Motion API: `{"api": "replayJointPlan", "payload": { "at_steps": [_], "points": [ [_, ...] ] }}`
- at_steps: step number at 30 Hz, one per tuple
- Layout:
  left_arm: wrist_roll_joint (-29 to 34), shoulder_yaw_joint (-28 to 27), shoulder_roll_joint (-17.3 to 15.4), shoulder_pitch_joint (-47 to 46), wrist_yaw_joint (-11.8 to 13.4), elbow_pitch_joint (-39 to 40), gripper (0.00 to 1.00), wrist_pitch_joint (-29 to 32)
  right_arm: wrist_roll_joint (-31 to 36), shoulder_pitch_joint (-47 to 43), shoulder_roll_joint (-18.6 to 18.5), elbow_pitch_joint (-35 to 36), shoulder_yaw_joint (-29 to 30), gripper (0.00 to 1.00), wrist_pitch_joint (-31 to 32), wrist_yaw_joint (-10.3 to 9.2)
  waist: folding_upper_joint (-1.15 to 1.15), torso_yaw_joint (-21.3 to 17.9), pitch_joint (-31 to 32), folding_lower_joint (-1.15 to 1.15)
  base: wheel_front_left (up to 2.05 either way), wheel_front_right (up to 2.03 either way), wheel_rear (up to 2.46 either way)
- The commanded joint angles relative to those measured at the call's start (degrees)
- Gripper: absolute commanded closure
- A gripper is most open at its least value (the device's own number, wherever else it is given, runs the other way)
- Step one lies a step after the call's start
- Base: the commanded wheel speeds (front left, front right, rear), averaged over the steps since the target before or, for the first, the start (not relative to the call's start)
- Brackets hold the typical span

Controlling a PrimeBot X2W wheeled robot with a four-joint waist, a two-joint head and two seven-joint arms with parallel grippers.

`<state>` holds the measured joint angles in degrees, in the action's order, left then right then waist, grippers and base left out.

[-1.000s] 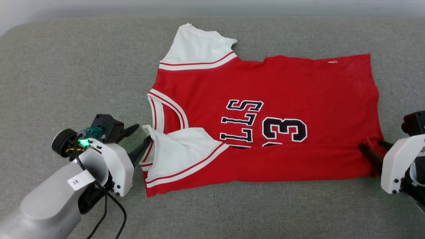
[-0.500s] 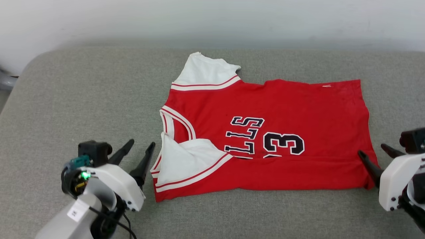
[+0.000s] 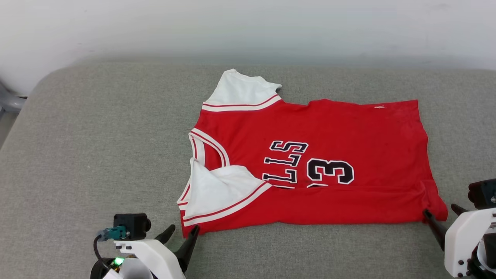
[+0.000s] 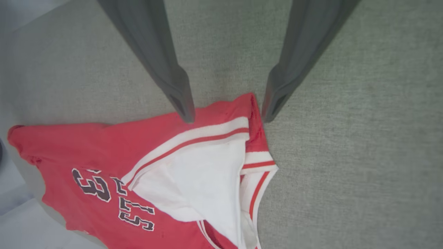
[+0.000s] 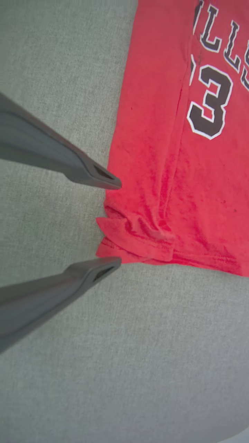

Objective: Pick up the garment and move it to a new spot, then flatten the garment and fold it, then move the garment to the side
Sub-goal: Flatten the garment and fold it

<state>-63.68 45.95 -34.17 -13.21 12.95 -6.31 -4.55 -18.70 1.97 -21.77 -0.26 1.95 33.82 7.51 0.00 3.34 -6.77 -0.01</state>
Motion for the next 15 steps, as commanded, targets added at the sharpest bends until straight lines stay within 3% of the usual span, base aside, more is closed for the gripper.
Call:
{"api": "replayJointPlan", "payload": {
  "at_steps": [1,4,15],
  "points": [
    [0.33,0.61,-1.05,0.1,1.71,1.49,0.0,2.02,0.69,-0.57,1.31,2.04,0.82,0.0,0.95,-0.05,0.0,-0.45,-0.72,0.01,0.0,0.0,0.0],
    [1.27,1.16,-2.23,-0.81,4.55,2.21,0.0,4.16,1.32,-0.41,2.19,4.18,1.24,0.0,2.08,-0.05,0.0,-1.12,-1.75,0.01,0.0,0.0,0.0],
    [1.46,1.62,-2.81,-2.65,8.49,-0.69,0.0,8.41,1.53,1.11,2.17,7.12,1.58,0.0,2.41,-0.05,0.0,-3.76,-5.86,0.01,0.0,0.0,0.0]
  ]
}}
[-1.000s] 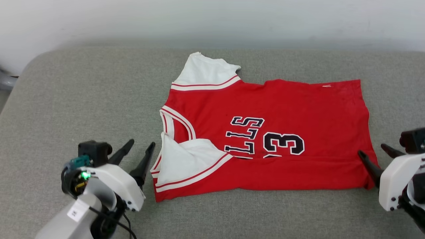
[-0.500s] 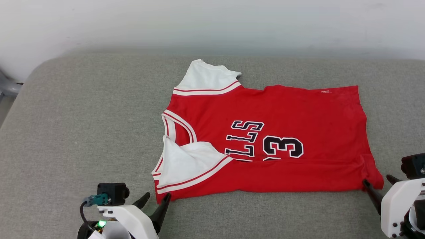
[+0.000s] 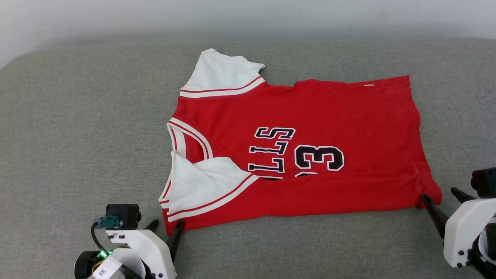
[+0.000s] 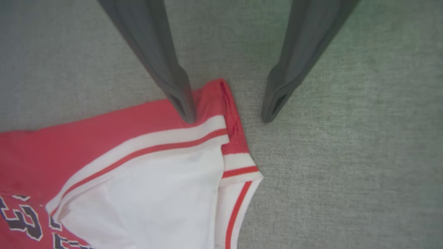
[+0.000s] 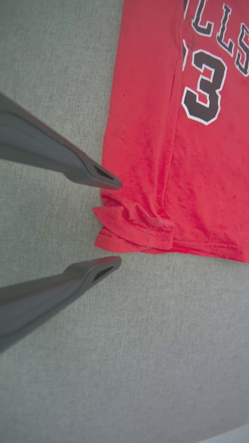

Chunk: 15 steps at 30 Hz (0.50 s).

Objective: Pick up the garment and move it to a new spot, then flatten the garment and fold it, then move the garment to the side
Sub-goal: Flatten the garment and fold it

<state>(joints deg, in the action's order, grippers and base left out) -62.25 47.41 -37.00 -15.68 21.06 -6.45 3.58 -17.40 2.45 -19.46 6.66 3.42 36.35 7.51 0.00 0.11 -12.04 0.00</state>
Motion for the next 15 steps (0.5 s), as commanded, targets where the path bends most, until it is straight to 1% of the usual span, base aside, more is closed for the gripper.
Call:
{"api": "replayJointPlan", "payload": {
  "at_steps": [1,3,4,5,6,8,11,15],
  "points": [
    [0.2,0.72,-0.07,-0.24,0.61,-1.35,0.0,1.25,0.23,0.72,-0.15,0.26,0.11,0.0,-0.31,-0.05,0.0,-0.73,-0.9,0.0,0.0,0.0,0.0],
    [0.22,1.71,0.05,-0.18,1.03,-2.91,0.0,2.96,0.26,0.84,-0.08,0.24,0.2,0.0,-0.53,-0.05,0.0,-0.98,-1.25,0.0,0.0,0.0,0.0],
    [-0.13,2.27,0.25,-0.04,0.88,-3.59,0.21,4.01,0.25,0.81,-0.04,0.21,0.3,0.0,-0.62,-0.05,0.0,-1.07,-1.34,0.0,0.0,0.0,0.0],
    [-0.46,2.94,0.46,0.19,0.54,-4.11,0.82,5.17,0.21,0.84,-0.03,0.15,0.37,0.0,-0.61,-0.05,0.0,-1.12,-1.39,0.0,0.0,0.0,0.0],
    [-0.78,3.59,0.67,0.4,0.19,-4.46,1.0,6.19,0.16,0.86,-0.07,0.02,0.47,0.0,-0.74,-0.05,0.0,-1.13,-1.39,0.0,0.0,0.0,0.0],
    [-0.94,4.12,0.99,0.57,-0.53,-4.64,1.0,6.66,0.61,0.84,-0.52,-0.33,0.77,0.0,-0.75,-0.05,0.0,-1.04,-1.13,0.0,0.0,0.0,0.0],
    [-0.34,3.19,0.78,0.21,-1.18,-4.24,1.0,4.39,0.93,0.77,-0.95,-0.99,1.16,0.0,-0.29,-0.05,0.0,-0.51,-0.29,0.0,0.0,0.0,0.0],
    [0.35,1.6,0.38,-0.7,-1.73,-1.42,1.0,1.52,1.67,1.13,-1.28,-2.57,1.4,0.0,1.28,-0.05,0.0,0.52,0.6,0.0,0.0,0.0,0.0]
  ]
}}
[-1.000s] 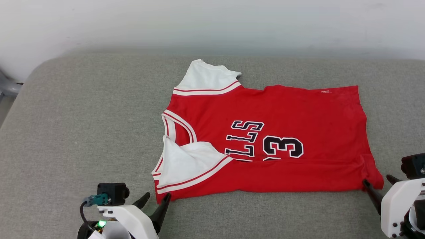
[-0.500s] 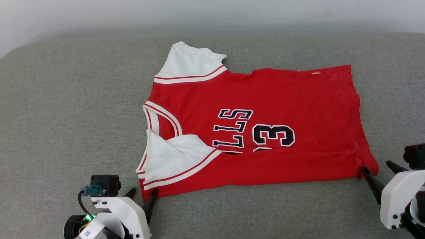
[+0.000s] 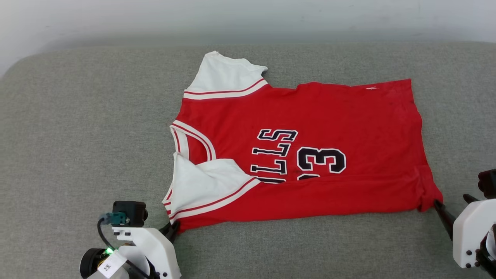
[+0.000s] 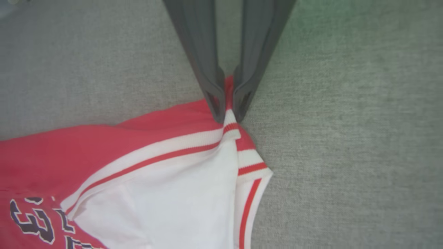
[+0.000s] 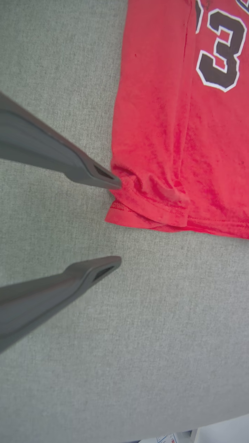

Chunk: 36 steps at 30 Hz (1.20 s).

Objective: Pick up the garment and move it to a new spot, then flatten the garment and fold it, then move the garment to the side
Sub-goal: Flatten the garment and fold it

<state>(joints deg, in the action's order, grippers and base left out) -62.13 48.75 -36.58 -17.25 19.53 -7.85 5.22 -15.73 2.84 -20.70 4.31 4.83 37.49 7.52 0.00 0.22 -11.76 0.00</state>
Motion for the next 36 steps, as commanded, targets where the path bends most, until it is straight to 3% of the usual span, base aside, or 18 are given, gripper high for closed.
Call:
{"api": "replayJointPlan", "payload": {
  "at_steps": [1,10,20,21,22,23,28,36],
  "points": [
    [0.42,-0.16,-0.21,0.63,-0.18,1.04,1.0,-0.69,0.28,0.92,0.05,-0.77,0.05,0.0,0.53,-0.07,0.0,0.72,0.45,0.0,0.0,0.0,0.0],
    [3.07,-0.34,-2.58,-1.15,1.74,10.98,1.0,-1.27,2.05,4.17,2.04,-8.99,1.74,0.0,2.72,-0.07,0.0,3.51,-0.57,0.0,0.0,0.0,0.0],
    [3.93,0.15,-3.72,-1.08,2.67,14.68,1.0,-0.51,2.79,6.16,3.88,-17.07,1.94,0.0,3.68,-0.07,0.0,4.86,-2.08,0.0,0.0,0.0,0.0],
    [3.98,0.2,-3.76,-1.07,2.62,14.7,1.0,-0.45,2.52,6.13,4.12,-17.85,1.91,0.13,3.95,-0.06,0.0,4.89,-2.16,0.0,0.0,0.0,0.0],
    [3.97,0.24,-3.79,-1.03,2.54,14.65,1.0,-0.38,2.17,5.99,4.31,-18.45,1.85,0.66,4.12,-0.06,0.0,4.91,-2.2,0.0,0.0,0.0,0.0],
    [3.91,0.26,-3.79,-0.99,2.45,14.6,1.0,-0.38,2.05,6.05,4.44,-19.05,1.98,0.99,4.2,-0.06,0.0,4.92,-2.23,0.0,0.0,0.0,0.0],
    [3.15,0.49,-4.0,0.15,2.01,13.15,1.0,-0.16,1.29,5.85,3.21,-22.0,2.23,1.0,3.13,-0.09,0.0,4.46,-0.65,0.0,0.0,0.0,0.0],
    [1.72,1.1,-4.58,2.71,1.51,11.04,1.0,-0.18,-0.48,5.08,1.48,-19.83,2.92,1.0,3.45,-0.09,0.0,3.35,3.59,0.0,0.0,0.0,0.0]
  ]
}}
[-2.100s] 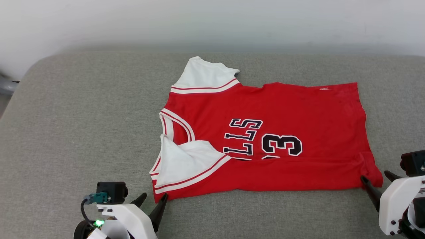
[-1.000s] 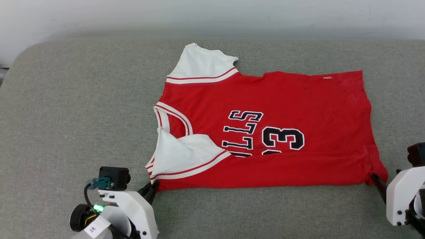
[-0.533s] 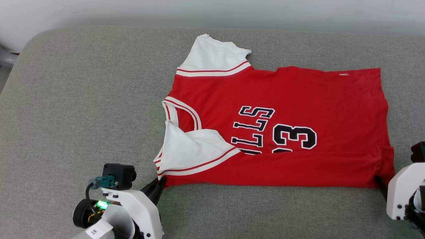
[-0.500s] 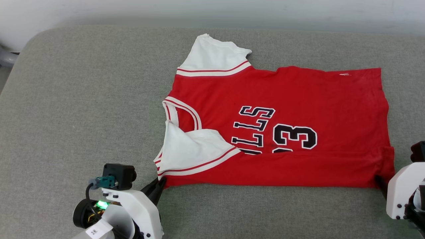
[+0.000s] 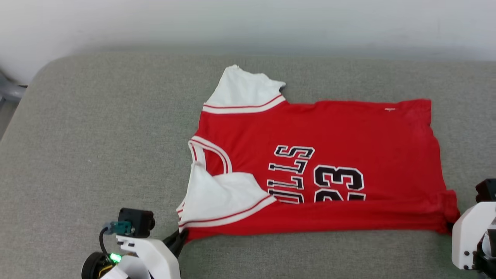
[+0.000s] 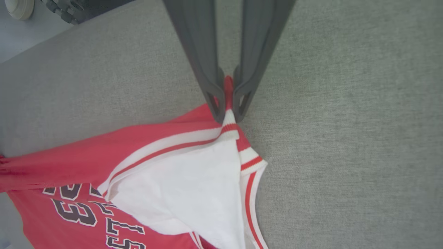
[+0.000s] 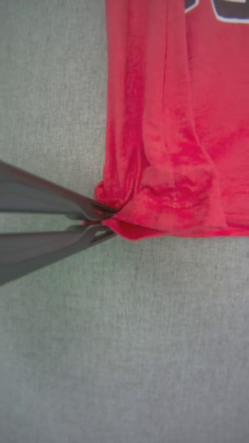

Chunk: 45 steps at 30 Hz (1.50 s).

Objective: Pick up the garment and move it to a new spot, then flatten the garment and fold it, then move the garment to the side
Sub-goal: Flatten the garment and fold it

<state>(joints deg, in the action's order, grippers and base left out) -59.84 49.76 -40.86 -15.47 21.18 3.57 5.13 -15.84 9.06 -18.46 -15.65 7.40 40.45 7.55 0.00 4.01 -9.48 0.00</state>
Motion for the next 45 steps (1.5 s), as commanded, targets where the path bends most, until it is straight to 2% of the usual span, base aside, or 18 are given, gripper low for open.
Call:
{"api": "replayJointPlan", "payload": {
  "at_steps": [1,7,8,10,17,26,27,28,29,30,37,45],
  "points": [
    [-0.81,0.28,-0.43,1.46,-0.24,-0.59,1.0,0.14,-0.74,-1.47,-0.96,0.75,0.3,1.0,0.82,-0.13,0.0,-0.57,1.86,0.0,0.0,0.0,0.0],
    [-3.5,1.35,-0.88,5.17,-0.86,-1.35,1.0,1.75,-3.01,-5.67,-2.59,5.64,0.09,1.0,4.76,-0.12,0.0,-1.17,5.1,0.0,0.0,0.0,0.0],
    [-4.66,1.68,-1.19,7.04,-1.19,-1.56,1.0,2.03,-3.87,-8.19,-3.21,8.89,0.52,1.0,6.97,-0.12,0.0,-1.46,6.28,0.0,0.0,0.0,0.0],
    [-5.25,2.04,-1.38,8.26,-1.34,-1.7,1.0,2.21,-4.06,-10.27,-3.44,10.68,1.29,1.0,8.96,-0.13,0.0,-1.62,6.9,0.0,0.0,0.0,0.0],
    [-5.71,3.15,-0.7,9.87,-1.78,-1.86,1.0,2.66,-4.1,-15.88,-2.39,14.11,4.26,1.0,15.05,-0.12,0.0,-1.74,7.69,0.0,0.0,0.0,0.0],
    [-5.8,4.64,0.64,9.11,-3.37,-4.04,1.0,3.98,-2.45,-18.31,0.09,14.12,4.62,1.0,14.51,-0.12,0.0,-1.75,7.45,0.0,0.0,0.0,0.0],
    [-5.75,4.72,0.75,9.12,-3.49,-4.33,1.0,3.86,-2.2,-18.2,0.11,14.13,4.5,0.87,13.79,-0.12,0.0,-1.77,7.51,0.0,0.0,0.0,0.0],
    [-5.55,4.77,0.8,9.13,-3.57,-4.61,0.82,3.59,-2.09,-18.02,0.15,14.1,4.41,0.1,13.11,-0.12,0.0,-1.8,7.62,0.0,0.0,0.0,0.0],
    [-5.37,4.83,0.82,9.21,-3.72,-4.87,0.17,3.27,-2.17,-17.73,0.32,13.94,4.37,0.0,12.59,-0.12,0.0,-1.86,7.81,0.0,0.0,0.0,0.0],
    [-5.3,4.82,0.88,9.36,-3.77,-5.06,0.0,3.07,-2.27,-17.42,0.33,14.01,4.05,0.0,11.98,-0.12,0.0,-1.91,7.99,0.0,0.0,0.0,0.0],
    [-3.46,3.18,1.29,8.07,-4.94,-5.3,0.0,-1.92,-3.27,-14.61,-0.42,16.67,2.52,0.0,4.96,-0.11,0.0,-2.36,9.85,0.0,0.0,0.0,0.0],
    [1.24,-1.16,3.4,5.25,-6.34,-5.26,0.0,-14.79,-3.24,-11.26,-0.9,19.65,-0.44,0.0,-8.5,-0.09,0.0,-2.74,10.46,0.0,0.0,0.0,0.0]
  ]
}}
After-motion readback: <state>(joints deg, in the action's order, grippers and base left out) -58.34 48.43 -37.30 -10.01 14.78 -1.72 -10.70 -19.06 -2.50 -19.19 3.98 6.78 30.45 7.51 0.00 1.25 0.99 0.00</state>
